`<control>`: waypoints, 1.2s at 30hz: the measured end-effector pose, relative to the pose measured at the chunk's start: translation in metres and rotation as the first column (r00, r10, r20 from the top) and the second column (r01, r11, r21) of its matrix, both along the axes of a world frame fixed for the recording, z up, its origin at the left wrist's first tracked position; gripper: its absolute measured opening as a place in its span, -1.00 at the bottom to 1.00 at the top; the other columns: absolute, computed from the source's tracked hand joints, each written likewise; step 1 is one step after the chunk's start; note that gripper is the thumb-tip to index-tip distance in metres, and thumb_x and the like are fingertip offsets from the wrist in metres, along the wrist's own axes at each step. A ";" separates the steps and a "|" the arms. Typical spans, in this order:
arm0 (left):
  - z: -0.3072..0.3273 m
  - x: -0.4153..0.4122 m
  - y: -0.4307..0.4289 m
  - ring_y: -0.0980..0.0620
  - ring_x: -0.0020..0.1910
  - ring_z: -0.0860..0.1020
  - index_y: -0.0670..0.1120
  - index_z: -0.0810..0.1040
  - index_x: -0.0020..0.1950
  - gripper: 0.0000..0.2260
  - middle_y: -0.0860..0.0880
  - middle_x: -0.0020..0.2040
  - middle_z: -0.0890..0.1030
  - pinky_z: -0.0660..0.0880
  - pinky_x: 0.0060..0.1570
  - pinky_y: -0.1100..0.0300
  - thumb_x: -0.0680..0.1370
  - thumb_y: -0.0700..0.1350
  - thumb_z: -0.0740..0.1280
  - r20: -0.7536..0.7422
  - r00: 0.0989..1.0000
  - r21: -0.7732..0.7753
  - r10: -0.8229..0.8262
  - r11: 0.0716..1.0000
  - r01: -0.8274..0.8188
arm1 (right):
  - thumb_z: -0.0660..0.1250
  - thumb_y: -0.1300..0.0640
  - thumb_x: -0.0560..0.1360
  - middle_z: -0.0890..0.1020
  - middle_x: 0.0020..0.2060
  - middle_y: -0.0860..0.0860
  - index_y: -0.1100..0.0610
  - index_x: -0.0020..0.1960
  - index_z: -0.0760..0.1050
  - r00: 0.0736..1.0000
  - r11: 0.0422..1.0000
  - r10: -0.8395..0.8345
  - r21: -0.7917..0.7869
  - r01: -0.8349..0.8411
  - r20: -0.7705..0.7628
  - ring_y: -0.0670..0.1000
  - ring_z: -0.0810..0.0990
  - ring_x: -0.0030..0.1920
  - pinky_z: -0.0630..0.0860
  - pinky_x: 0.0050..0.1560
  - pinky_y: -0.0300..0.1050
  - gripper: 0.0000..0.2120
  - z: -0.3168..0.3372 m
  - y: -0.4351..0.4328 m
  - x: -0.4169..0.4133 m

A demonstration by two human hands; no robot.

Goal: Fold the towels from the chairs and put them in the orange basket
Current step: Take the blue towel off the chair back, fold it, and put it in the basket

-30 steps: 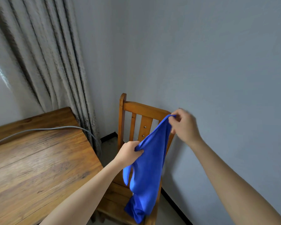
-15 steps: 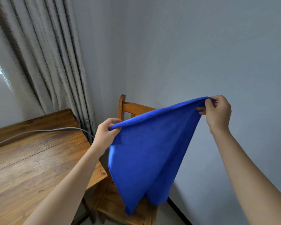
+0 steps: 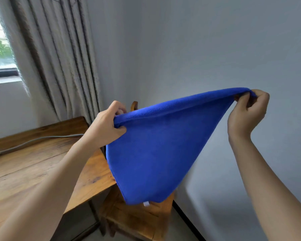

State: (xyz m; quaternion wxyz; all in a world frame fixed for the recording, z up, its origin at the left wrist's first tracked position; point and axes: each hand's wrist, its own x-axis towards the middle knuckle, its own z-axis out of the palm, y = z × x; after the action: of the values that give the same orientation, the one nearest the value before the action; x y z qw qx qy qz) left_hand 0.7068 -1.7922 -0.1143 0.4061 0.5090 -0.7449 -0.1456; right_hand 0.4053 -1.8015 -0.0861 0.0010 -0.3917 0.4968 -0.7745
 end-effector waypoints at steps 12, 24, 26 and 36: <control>0.021 0.018 0.013 0.13 -0.52 0.32 0.11 0.43 -0.28 -0.78 0.07 -0.46 0.53 0.28 -0.57 0.41 0.29 -0.24 0.28 -0.223 0.958 0.047 0.179 0.984 -0.173 | 0.14 0.18 0.48 0.50 -0.11 -0.12 -0.11 -0.08 0.36 0.998 0.999 0.013 -0.046 -0.016 -0.059 -0.29 0.48 -0.13 0.46 -0.03 -0.31 -0.83 -0.031 0.014 -0.002; -0.113 -0.020 -0.117 -0.29 0.04 0.52 -0.22 0.48 0.18 -0.75 -0.32 0.00 0.60 0.42 -0.07 0.02 0.51 -0.24 0.22 0.291 0.883 0.180 0.369 0.885 -0.429 | 0.11 0.29 0.57 0.52 0.08 0.20 0.30 0.11 0.41 0.976 0.779 0.200 0.618 -0.105 -0.086 0.02 0.45 -0.07 0.32 -0.11 -0.35 -0.82 -0.150 -0.078 -0.023; -0.134 -0.023 -0.143 -0.27 0.02 0.52 -0.24 0.47 0.15 -0.77 -0.28 0.01 0.60 0.39 -0.09 0.03 0.53 -0.25 0.19 0.320 0.884 0.180 0.339 0.895 -0.409 | 0.11 0.28 0.58 0.52 0.08 0.21 0.31 0.12 0.41 0.978 0.723 0.195 0.685 -0.091 -0.076 0.00 0.43 -0.08 0.32 -0.12 -0.33 -0.82 -0.168 -0.097 -0.025; -0.214 -0.048 -0.258 -0.25 -0.10 0.51 -0.24 0.44 0.13 -0.81 -0.25 -0.02 0.55 0.33 -0.19 0.04 0.56 -0.28 0.12 0.420 0.889 0.169 0.180 0.947 -0.272 | 0.11 0.26 0.58 0.47 -0.07 0.06 0.31 0.12 0.40 0.995 0.540 0.101 0.840 -0.046 -0.010 0.00 0.43 -0.09 0.25 -0.25 -0.38 -0.81 -0.255 -0.174 -0.036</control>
State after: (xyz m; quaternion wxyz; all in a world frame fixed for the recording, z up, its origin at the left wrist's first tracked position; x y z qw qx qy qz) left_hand 0.6590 -2.0505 -0.3282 0.1999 0.6539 -0.7261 -0.0728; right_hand 0.3689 -1.9757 -0.3406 0.2061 -0.3860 0.7893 -0.4307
